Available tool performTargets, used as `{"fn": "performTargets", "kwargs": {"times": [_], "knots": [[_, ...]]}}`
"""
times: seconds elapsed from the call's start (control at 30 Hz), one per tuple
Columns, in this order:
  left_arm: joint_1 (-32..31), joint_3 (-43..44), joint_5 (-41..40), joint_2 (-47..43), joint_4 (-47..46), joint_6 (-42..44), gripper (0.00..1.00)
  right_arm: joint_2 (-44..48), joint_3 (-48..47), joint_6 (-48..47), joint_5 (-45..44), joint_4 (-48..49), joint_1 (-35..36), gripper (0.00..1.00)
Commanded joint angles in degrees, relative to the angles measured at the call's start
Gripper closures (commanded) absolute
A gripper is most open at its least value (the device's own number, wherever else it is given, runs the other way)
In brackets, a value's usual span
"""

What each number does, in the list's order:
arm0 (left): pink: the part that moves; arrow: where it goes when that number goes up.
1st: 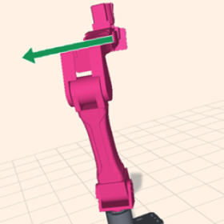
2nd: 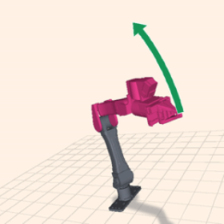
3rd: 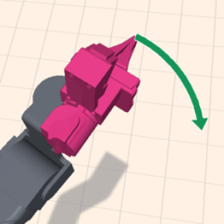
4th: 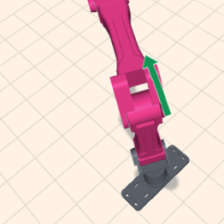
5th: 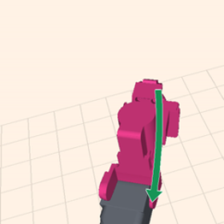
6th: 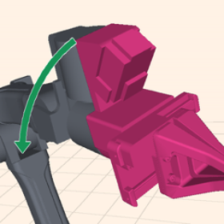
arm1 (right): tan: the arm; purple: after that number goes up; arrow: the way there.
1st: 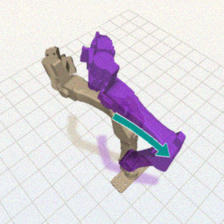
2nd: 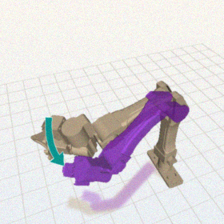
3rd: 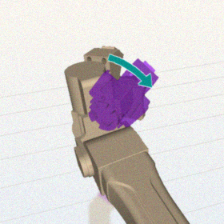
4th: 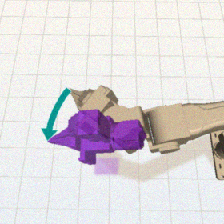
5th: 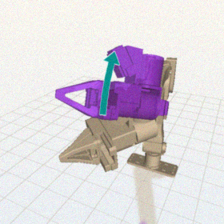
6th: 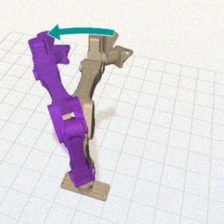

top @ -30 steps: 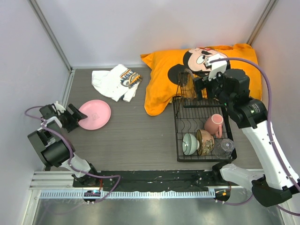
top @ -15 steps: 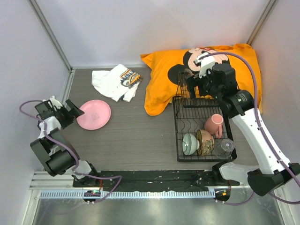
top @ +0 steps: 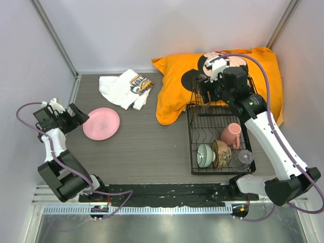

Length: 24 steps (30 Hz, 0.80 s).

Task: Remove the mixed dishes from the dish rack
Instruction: Pick up the plate from the dish rack.

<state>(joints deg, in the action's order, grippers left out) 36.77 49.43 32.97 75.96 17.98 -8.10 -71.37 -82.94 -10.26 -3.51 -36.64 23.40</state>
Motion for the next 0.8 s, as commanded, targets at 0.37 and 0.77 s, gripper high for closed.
{"fn": "performTargets", "kwargs": {"times": [0.37,0.77], "knots": [[0.4,1.0,5.1,-6.2,-0.3,2.6,0.00,-1.4,1.7,1.2,1.0,4.7,-0.2,0.45],[0.3,1.8,6.8,-10.3,0.1,1.4,0.00,-1.6,-1.8,1.5,-2.0,3.2,-0.2,0.75]]}}
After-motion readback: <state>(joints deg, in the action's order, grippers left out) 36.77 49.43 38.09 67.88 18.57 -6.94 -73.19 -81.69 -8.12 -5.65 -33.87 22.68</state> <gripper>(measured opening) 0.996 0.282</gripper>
